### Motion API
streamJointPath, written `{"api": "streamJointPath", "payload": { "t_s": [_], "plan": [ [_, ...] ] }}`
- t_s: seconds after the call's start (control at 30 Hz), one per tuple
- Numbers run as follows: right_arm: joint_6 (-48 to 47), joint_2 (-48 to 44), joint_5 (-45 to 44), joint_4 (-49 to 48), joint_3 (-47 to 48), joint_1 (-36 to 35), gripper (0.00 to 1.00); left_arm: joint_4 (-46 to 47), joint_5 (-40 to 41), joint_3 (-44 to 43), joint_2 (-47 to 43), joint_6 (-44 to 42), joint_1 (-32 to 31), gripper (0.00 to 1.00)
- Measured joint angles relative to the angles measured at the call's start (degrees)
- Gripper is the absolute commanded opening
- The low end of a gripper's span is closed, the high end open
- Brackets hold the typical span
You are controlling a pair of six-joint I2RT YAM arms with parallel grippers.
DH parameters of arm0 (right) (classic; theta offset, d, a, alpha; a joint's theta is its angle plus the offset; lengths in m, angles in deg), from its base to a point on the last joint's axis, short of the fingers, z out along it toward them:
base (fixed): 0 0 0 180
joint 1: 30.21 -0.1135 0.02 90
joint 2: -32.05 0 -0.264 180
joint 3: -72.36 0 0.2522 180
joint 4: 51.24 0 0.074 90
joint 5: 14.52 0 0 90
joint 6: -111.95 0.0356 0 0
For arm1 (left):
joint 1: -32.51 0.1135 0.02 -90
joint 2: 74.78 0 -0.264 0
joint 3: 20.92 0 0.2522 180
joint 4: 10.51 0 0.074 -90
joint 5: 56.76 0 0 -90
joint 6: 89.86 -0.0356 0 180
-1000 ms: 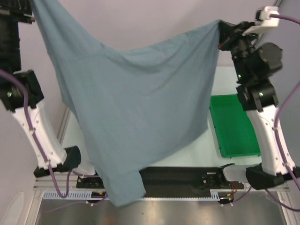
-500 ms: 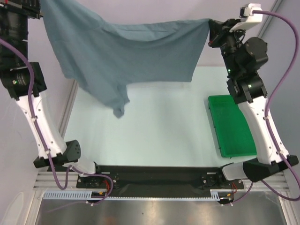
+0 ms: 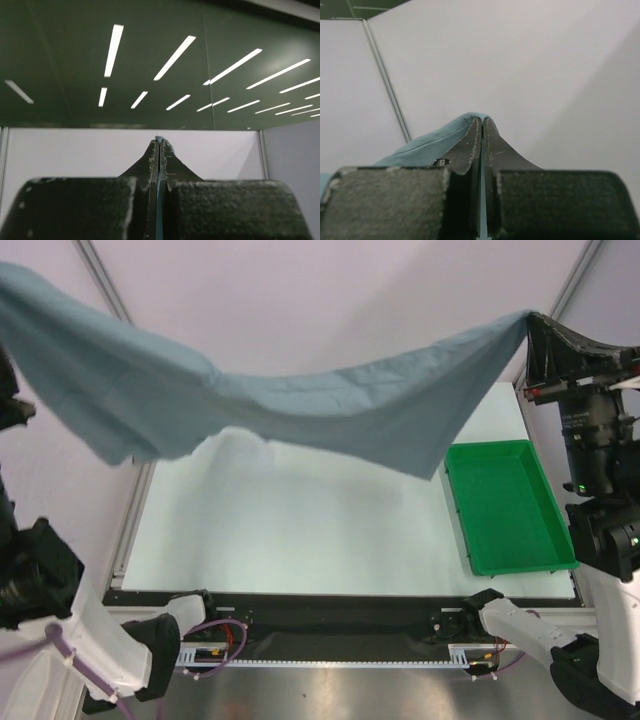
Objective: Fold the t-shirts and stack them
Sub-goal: Flatten the tshirt out
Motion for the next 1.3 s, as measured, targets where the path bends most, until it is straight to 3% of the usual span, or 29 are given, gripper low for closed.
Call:
{"api": "streamJointPath", "payload": {
  "t_s": [0.3, 0.6, 0.83, 1.03, 1.3],
  "plan": [
    [-3.8, 2.0, 3.7, -4.7, 2.6, 0.0, 0.0, 3.2, 0.5, -5.0, -1.3, 0.7, 0.0, 0.01],
    [-13.4, 19.0, 4.9, -19.0, 12.0, 0.0, 0.0, 7.3, 1.1, -0.2, 2.3, 0.7, 0.0, 0.0],
    [-19.4, 34.6, 5.4, -26.0, 20.2, 0.0, 0.0, 11.4, 1.3, -2.9, 14.8, 0.6, 0.0, 0.0],
    [-23.2, 47.5, 5.1, -28.5, 33.7, 0.2, 0.0, 12.0, 2.8, -7.9, 27.9, 0.6, 0.0, 0.0],
    [-27.5, 50.2, 3.8, -29.7, 38.0, -2.2, 0.0, 11.8, 5.1, -9.9, 32.6, 0.6, 0.5, 0.0]
  ]
}}
